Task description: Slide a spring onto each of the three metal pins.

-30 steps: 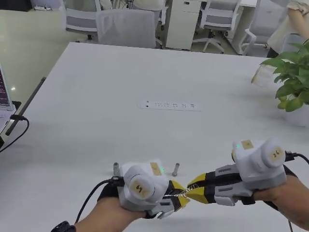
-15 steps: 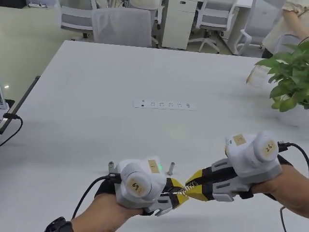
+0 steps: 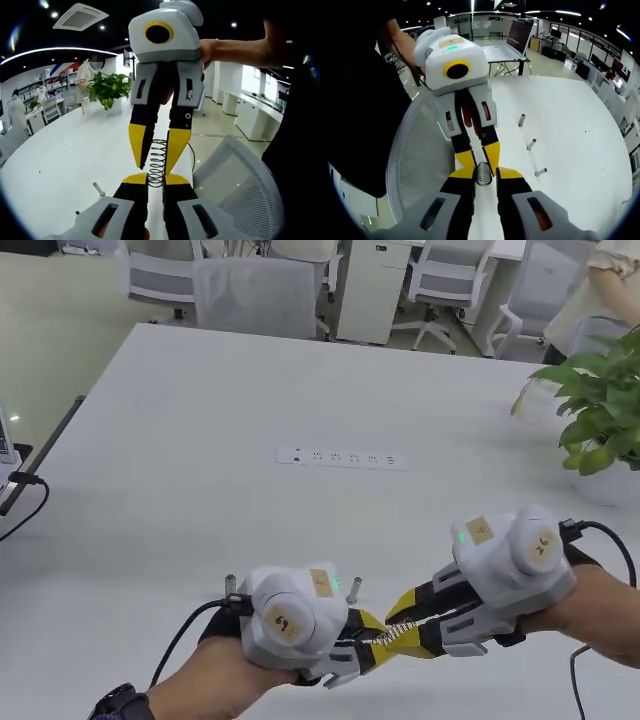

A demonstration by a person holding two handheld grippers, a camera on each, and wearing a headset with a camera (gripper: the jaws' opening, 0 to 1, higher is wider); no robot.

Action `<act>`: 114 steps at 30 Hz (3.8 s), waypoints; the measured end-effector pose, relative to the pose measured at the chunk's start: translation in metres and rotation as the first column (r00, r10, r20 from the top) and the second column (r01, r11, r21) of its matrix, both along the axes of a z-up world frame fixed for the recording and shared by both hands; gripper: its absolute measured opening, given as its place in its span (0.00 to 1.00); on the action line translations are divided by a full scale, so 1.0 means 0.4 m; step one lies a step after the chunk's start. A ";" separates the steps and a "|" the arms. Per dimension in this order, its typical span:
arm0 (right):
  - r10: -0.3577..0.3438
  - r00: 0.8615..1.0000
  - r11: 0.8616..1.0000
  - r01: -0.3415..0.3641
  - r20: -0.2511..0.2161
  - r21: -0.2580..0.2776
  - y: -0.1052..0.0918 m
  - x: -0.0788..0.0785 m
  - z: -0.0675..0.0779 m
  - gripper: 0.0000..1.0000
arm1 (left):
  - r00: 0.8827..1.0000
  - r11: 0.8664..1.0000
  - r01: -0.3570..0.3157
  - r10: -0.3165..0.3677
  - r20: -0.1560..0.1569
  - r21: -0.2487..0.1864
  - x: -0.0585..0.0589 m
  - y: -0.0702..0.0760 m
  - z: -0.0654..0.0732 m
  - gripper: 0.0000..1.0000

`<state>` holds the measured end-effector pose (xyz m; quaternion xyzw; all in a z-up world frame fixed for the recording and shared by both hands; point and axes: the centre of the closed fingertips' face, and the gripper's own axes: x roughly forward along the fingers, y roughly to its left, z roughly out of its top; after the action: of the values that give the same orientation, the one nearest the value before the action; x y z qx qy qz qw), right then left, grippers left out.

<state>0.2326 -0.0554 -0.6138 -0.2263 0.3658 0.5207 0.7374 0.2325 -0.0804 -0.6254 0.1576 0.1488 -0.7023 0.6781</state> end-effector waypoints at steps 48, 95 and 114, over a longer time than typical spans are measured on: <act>0.274 0.962 0.934 -0.267 -0.003 -0.237 -0.013 -0.015 0.016 0.08 | 0.999 0.998 0.015 -0.017 -0.029 -0.054 0.000 -0.035 0.019 0.03; 0.140 0.990 0.962 -0.134 0.005 -0.237 -0.058 0.080 -0.094 0.08 | 0.948 0.953 -0.302 0.304 -0.093 0.035 0.131 0.248 -0.060 0.26; 0.134 0.991 0.963 -0.132 -0.007 -0.236 -0.036 0.128 -0.113 0.08 | 0.880 0.883 -0.463 0.469 -0.077 0.080 0.188 0.428 -0.092 0.36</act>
<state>0.2837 -0.0698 -0.6591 -0.3386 0.4056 0.5210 0.6704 0.3077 0.0909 -0.6623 0.1041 0.2347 -0.5206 0.8143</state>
